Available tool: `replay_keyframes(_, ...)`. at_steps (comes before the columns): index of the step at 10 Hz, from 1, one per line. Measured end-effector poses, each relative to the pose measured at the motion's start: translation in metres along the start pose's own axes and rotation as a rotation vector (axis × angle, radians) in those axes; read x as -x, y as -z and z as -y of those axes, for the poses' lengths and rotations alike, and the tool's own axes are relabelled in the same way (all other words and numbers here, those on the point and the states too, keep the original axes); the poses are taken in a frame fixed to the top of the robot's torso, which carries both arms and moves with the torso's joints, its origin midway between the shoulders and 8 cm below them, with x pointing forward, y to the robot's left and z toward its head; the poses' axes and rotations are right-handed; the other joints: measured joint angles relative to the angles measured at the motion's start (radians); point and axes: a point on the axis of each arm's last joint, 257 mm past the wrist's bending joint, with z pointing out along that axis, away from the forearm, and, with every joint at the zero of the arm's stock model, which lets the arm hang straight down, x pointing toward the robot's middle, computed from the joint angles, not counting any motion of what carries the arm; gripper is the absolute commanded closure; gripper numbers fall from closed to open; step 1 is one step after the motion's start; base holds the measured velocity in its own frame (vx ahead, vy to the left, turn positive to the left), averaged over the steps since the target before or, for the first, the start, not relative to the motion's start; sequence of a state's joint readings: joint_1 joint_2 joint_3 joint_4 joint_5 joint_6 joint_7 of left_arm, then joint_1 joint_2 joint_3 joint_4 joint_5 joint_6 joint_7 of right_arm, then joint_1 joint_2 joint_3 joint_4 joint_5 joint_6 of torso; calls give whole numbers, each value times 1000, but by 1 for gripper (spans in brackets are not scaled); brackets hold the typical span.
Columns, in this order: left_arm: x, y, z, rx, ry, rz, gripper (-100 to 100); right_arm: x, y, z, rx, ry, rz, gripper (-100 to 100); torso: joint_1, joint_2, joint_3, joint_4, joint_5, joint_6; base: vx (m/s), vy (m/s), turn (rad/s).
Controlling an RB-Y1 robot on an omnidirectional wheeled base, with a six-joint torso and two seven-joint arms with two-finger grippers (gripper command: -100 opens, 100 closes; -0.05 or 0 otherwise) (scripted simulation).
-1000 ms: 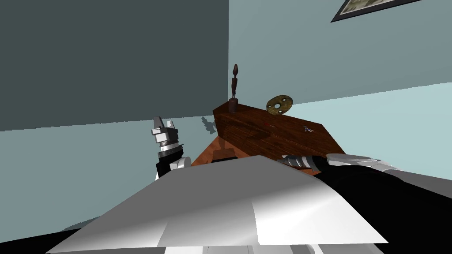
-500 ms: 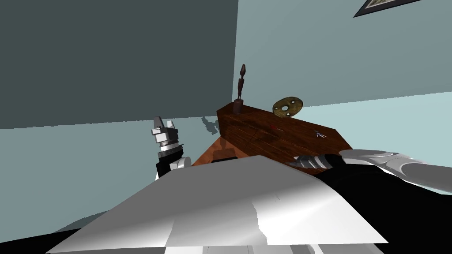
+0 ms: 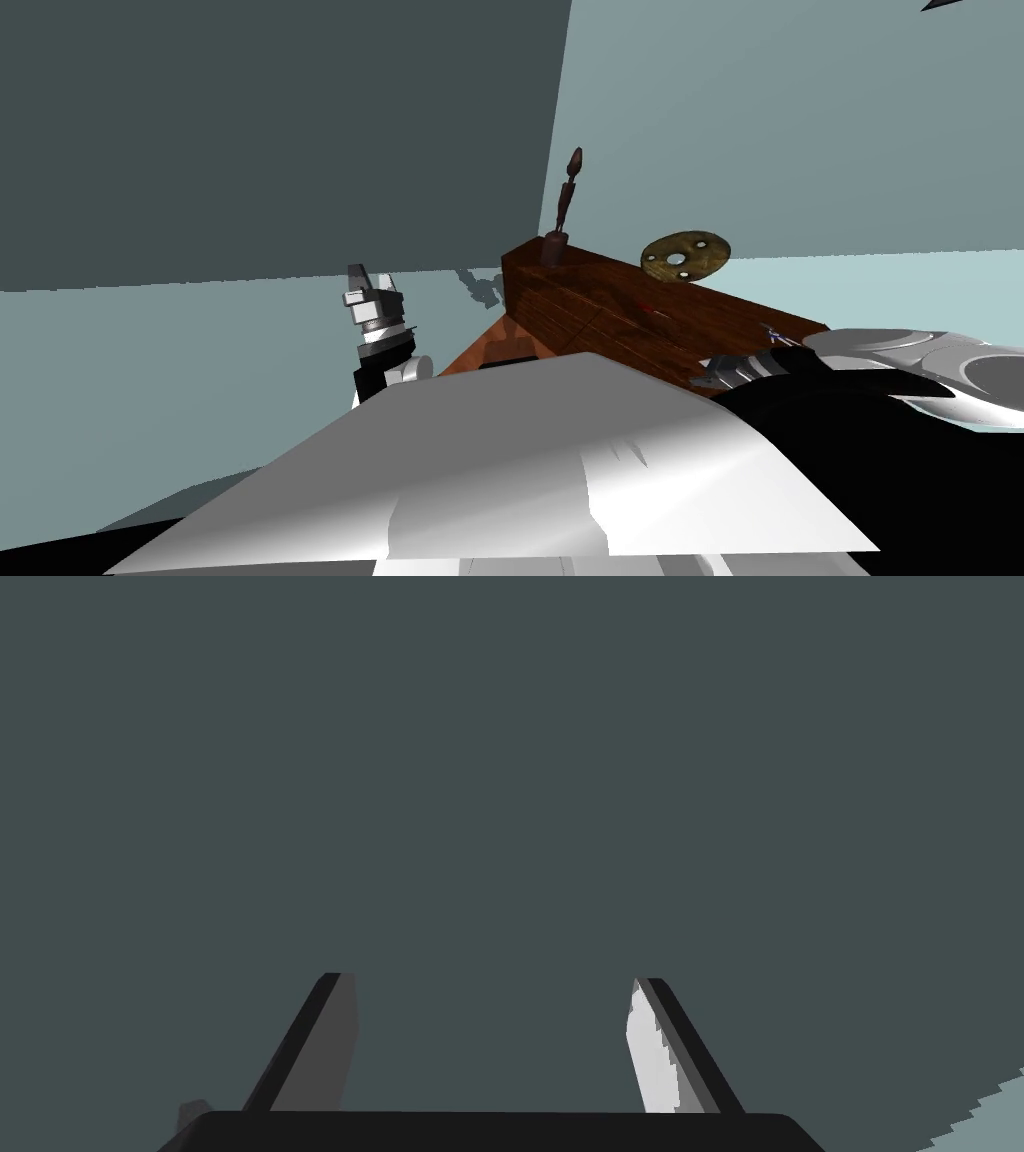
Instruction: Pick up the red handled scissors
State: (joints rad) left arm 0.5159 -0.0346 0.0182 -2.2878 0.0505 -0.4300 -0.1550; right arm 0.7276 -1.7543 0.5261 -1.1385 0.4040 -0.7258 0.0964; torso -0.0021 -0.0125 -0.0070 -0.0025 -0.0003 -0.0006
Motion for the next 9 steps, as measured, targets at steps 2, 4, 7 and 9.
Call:
replay_keyframes(2,0,0,0,0,0,0,0,-15,16,12,-19,35,-60,-100,-3,-5,-3,-1,-1,0,277,-137,223)
replay_keyframes(4,0,0,0,0,0,0,0,-27,21,14,-20,59,-100,-100,-9,-6,-4,-2,-3,0,245,-192,168)
replay_keyframes(7,0,0,0,0,0,0,0,-41,15,7,8,78,-130,-100,-4,-1,-1,-1,-2,1,159,-96,120)
replay_keyframes(9,0,0,0,0,0,0,0,-41,15,6,10,78,-131,-100,3,9,5,2,0,2,15,-12,40)
